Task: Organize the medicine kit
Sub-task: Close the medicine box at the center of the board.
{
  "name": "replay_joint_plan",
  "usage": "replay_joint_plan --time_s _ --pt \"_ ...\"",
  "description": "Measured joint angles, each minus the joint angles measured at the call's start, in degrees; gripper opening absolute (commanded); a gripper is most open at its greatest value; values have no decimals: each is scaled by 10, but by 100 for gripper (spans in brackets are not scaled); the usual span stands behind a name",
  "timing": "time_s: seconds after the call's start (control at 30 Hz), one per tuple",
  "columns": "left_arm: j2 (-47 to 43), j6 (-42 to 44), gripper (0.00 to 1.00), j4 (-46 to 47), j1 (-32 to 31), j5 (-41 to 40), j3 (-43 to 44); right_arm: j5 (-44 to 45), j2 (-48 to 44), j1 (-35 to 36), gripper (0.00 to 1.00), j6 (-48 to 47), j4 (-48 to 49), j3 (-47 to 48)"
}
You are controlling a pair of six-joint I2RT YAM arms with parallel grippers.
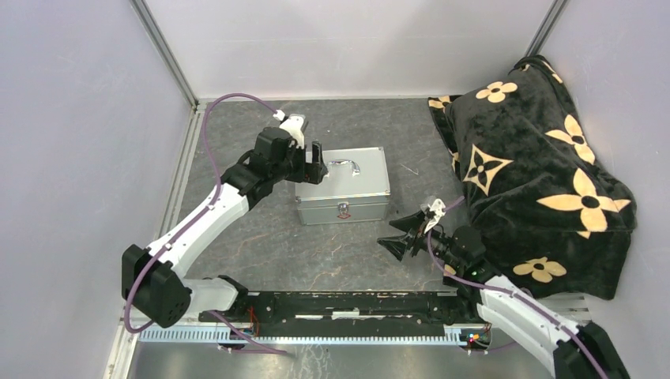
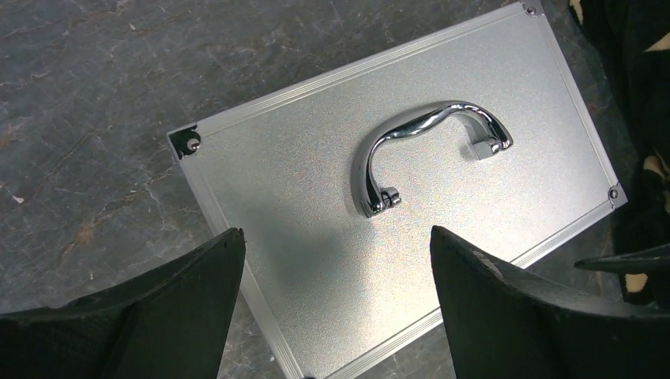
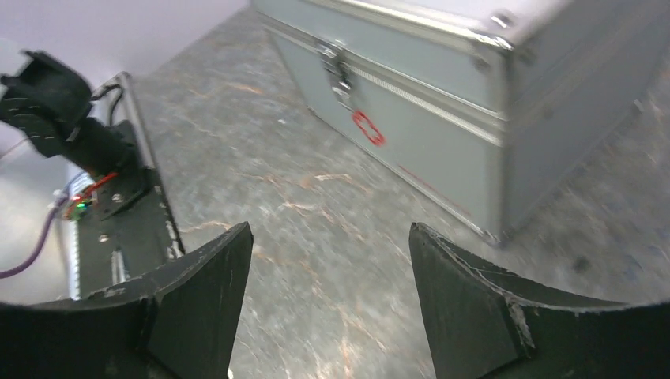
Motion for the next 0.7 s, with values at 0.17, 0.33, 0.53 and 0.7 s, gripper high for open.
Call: replay_joint_plan --time_s 0.17,0.33,0.53,0.7 --pt "22 2 91 -14 0 10 0 -24 108 48 80 -24 167 0" --pt "28 9 91 -27 0 10 5 -35 213 52 80 -76 269 0" --pt "35 12 91 -35 0 10 11 -50 325 53 80 -120 328 3" --pt "48 13 90 -35 0 9 22 -65 407 53 79 -128 386 10"
